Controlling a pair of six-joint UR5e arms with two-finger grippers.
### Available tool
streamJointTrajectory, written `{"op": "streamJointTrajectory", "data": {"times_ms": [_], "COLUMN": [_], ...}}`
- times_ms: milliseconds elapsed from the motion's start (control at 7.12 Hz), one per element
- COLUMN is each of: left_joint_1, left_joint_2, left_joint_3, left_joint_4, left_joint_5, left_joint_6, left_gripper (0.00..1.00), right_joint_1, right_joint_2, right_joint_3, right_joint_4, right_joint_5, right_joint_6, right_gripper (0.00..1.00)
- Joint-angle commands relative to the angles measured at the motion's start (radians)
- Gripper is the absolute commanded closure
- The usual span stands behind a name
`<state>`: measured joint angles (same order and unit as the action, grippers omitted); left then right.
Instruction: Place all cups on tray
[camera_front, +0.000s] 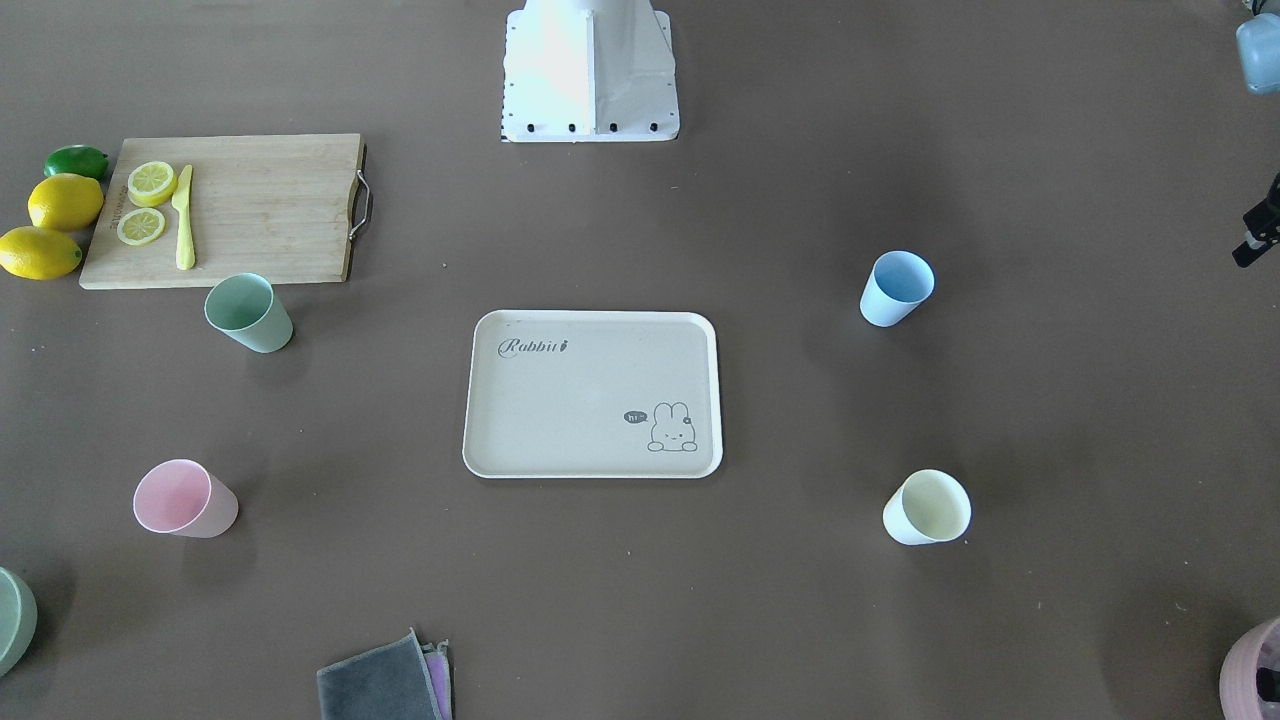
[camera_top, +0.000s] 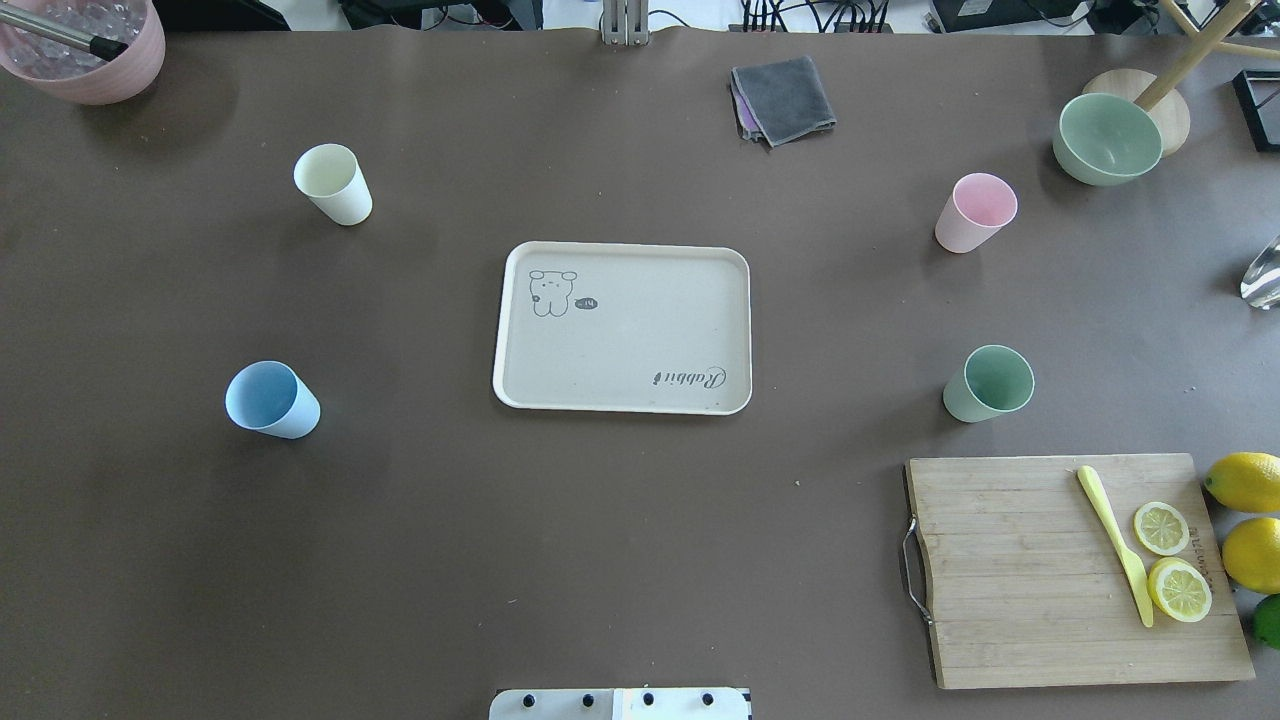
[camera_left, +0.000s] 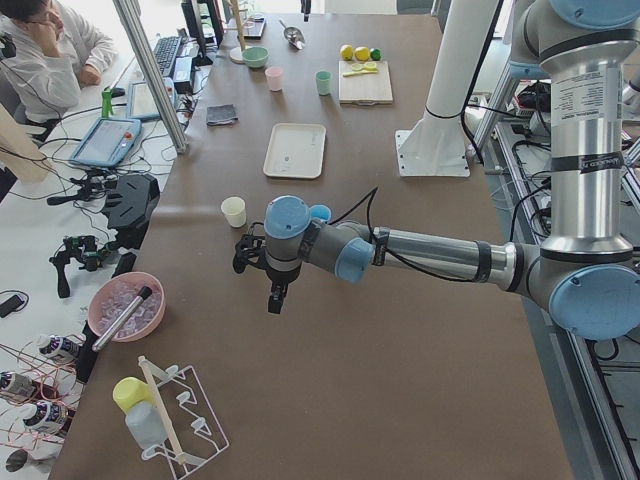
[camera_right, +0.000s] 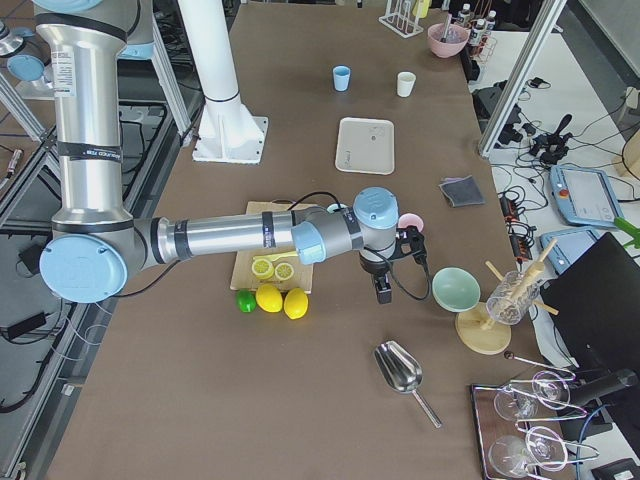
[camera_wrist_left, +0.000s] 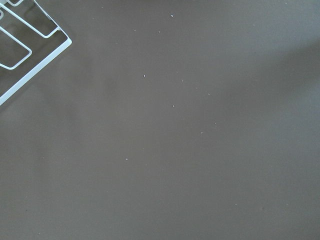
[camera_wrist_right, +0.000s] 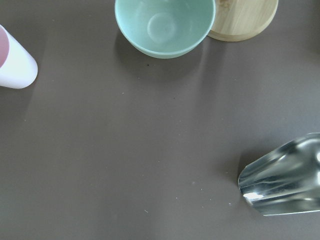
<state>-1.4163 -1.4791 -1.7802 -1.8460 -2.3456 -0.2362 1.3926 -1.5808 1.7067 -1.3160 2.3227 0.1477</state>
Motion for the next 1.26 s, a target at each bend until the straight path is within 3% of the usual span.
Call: {"op": "streamJointTrajectory", "data": {"times_ms": [0,140,421,1123], "left_joint_1": [0.019,0.02,0.023,0.022], "left_joint_2": [-0.029,-0.021,-0.02,-0.01], "left_joint_3": [-0.002,-0.001,0.001,0.002], "left_joint_4": [-0.009,-0.007,-0.001,0.002], "left_joint_5": [-0.003,-0.061,-0.066,-0.073], "left_joint_6": [0.0,0.009,-0.001,-0.005], "left_gripper": [0.03,0.03,0.03,0.03], "right_joint_1": [-0.126,-0.205,-0.349,-0.475], "right_joint_2": [0.001,-0.002,-0.001,0.012], "right_joint_3": [0.01,0.011,0.011,0.016], "right_joint_4": [0.136,0.211,0.387,0.394], "right_joint_5": [0.0,0.001,-0.022,-0.048], "right_joint_6": [0.147,0.241,0.537,0.564], "right_gripper": [0.0,0.0,0.0,0.06]}}
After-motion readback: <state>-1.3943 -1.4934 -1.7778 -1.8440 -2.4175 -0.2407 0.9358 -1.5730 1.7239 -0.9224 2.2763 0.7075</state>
